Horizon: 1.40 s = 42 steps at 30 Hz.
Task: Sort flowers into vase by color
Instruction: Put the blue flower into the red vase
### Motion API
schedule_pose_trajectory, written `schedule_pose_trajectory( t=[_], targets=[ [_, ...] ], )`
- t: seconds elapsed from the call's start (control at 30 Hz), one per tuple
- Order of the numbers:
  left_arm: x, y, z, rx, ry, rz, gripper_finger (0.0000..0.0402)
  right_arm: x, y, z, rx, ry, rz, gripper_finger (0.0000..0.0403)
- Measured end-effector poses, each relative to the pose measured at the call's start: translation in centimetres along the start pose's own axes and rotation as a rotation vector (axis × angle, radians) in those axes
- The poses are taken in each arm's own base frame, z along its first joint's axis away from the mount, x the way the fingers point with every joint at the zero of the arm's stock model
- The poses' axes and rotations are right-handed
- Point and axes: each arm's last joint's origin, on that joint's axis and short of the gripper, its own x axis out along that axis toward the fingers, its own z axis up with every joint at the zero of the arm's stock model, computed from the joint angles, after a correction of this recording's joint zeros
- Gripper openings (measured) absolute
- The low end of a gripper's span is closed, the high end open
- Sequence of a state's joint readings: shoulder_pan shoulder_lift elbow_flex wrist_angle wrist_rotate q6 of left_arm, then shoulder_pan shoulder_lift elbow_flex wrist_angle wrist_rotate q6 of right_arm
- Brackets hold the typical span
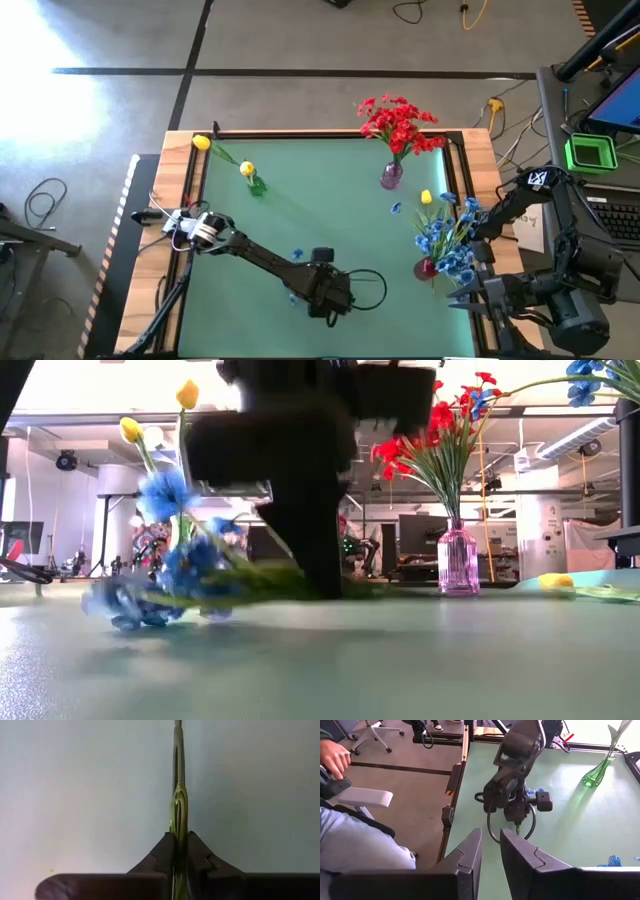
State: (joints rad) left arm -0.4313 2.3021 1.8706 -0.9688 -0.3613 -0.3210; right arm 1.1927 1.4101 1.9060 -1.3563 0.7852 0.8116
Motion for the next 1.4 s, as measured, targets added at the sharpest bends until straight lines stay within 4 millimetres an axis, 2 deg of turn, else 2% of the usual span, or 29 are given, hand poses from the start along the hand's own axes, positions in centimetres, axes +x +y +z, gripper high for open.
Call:
schedule_pose_trajectory(
  t=[0.33,0.5,0.73,1.13,1.4],
  targets=[
    [-7.5,3.1,0.3,-0.051,-0.130,-0.050,0.0001,0.7,-0.6,0.5,0.023,-0.010,-0.042,0.0063],
    [-10.2,4.7,0.5,-0.100,-0.209,-0.071,0.0000,2.0,-1.0,1.0,0.033,-0.003,-0.091,0.0063],
    [-12.3,5.4,1.1,-0.133,-0.297,-0.098,0.0000,3.7,-0.8,1.2,-0.015,0.022,-0.132,0.0089],
    [-17.4,6.3,4.6,-0.065,-0.480,-0.126,0.0000,5.9,-1.0,1.7,-0.143,0.053,-0.192,0.0157],
    [-18.2,6.1,5.0,-0.090,-0.498,-0.140,0.0000,7.0,-0.7,2.3,-0.243,0.039,-0.191,0.0173]
  ],
)
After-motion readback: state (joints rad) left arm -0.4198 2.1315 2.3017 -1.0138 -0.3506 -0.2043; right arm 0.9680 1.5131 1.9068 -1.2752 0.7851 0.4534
